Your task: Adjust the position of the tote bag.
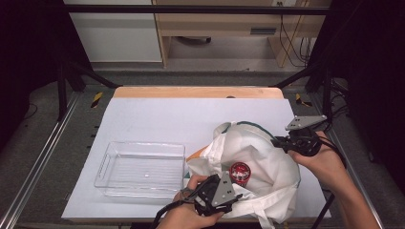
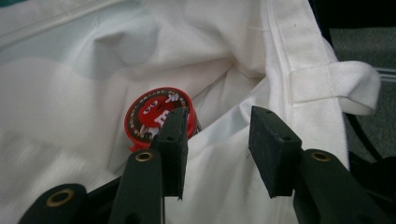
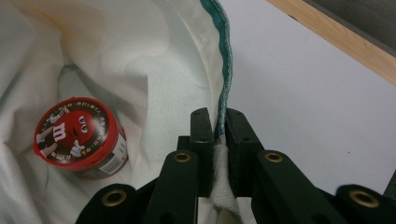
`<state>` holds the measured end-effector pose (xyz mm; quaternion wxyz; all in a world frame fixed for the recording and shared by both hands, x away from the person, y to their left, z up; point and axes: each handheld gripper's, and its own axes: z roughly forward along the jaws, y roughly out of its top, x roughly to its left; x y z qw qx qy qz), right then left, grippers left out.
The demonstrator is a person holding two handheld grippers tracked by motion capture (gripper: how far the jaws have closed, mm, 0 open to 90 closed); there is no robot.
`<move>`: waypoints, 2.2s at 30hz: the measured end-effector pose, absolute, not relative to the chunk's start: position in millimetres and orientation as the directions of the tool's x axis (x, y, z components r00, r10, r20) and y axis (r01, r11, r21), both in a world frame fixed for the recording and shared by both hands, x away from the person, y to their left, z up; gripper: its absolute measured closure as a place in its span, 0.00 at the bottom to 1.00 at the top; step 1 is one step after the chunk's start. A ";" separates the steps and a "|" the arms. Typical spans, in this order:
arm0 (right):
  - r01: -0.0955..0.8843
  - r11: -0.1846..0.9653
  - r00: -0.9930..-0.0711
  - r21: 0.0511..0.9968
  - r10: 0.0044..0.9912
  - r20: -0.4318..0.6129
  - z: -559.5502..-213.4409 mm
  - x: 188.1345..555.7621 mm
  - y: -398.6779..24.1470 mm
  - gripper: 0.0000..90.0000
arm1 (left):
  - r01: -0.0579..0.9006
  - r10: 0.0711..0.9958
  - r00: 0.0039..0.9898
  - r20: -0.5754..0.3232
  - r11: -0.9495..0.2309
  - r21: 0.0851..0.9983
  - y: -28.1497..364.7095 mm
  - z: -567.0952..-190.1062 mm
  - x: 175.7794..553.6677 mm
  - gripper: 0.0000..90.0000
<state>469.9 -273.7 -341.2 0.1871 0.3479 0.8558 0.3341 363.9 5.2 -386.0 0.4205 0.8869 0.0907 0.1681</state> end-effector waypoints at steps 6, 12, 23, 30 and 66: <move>0.471 0.530 -0.687 0.705 0.722 -0.084 -339.7 471.8 -273.8 0.92 | 0.033 0.250 0.949 0.190 -0.680 0.732 1.0 -397.2 382.4 0.64; 0.474 0.525 -0.688 0.707 0.722 -0.075 -339.4 474.5 -274.0 0.92 | -0.011 0.172 0.967 0.186 -0.704 0.710 3.3 -401.8 382.9 0.58; 0.473 0.529 -0.689 0.705 0.721 -0.080 -335.3 473.4 -274.7 0.92 | -0.012 0.133 0.978 0.160 -0.731 0.683 -0.9 -413.6 387.4 0.47; 0.471 0.529 -0.686 0.706 0.723 -0.084 -336.2 473.6 -274.0 0.93 | -0.014 0.123 0.979 0.161 -0.754 0.657 0.8 -417.7 385.0 0.65; 0.540 0.519 -0.649 0.663 0.758 -0.064 -385.9 497.2 -280.3 0.93 | 0.063 0.279 0.944 0.178 -0.679 0.732 11.9 -434.6 365.9 0.97</move>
